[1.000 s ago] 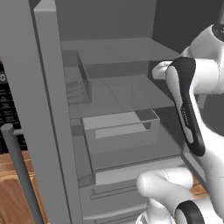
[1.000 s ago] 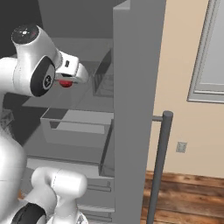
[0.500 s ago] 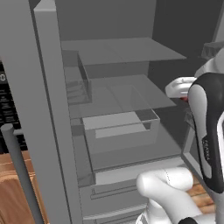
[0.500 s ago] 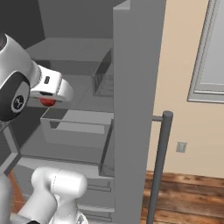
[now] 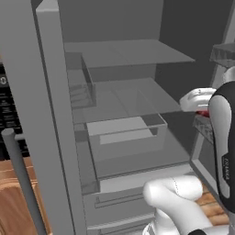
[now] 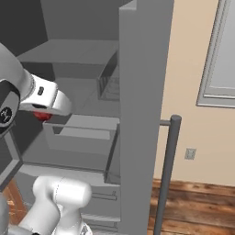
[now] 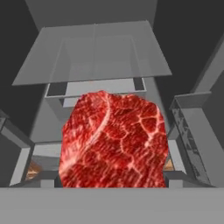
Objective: Open the fridge, remove the pear, lemon wedge, and steak, and place them on any counter.
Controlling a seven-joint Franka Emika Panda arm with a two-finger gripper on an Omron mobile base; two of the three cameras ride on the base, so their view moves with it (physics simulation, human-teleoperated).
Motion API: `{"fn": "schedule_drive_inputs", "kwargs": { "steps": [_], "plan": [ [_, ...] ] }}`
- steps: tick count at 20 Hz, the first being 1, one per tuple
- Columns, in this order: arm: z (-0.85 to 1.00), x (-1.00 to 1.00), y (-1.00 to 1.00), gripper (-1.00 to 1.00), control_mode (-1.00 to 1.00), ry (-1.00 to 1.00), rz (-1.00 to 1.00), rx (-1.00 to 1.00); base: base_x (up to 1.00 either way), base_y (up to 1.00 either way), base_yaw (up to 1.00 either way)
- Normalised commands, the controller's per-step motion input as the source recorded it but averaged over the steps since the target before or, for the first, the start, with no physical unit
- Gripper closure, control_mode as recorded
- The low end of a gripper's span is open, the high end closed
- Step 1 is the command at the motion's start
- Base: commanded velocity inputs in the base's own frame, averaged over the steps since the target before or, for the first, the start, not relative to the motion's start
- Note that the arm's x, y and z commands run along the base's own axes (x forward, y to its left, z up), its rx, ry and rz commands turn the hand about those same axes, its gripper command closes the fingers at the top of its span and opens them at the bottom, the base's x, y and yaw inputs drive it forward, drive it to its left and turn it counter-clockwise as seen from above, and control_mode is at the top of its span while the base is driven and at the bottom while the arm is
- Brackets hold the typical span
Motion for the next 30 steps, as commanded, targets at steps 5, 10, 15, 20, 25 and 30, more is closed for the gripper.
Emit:
{"fn": "schedule_drive_inputs", "kwargs": {
  "steps": [5,10,15,20,25,30],
  "plan": [
    [0.00,0.00,0.00,1.00,1.00,0.00,0.00,0.00,-1.00,-0.44,0.03],
    [0.00,0.00,0.00,1.00,1.00,0.00,0.00,0.00,-1.00,-0.29,0.06],
    [0.00,0.00,0.00,1.00,1.00,0.00,0.00,0.00,-1.00,-0.15,0.32],
    [0.00,0.00,0.00,1.00,1.00,0.00,0.00,0.00,-1.00,-0.16,0.55],
    [0.00,0.00,0.00,1.00,1.00,0.00,0.00,0.00,-1.00,-0.26,0.76],
    [0.00,0.00,0.00,1.00,1.00,0.00,0.00,0.00,-1.00,-0.01,0.82]
  ]
}}
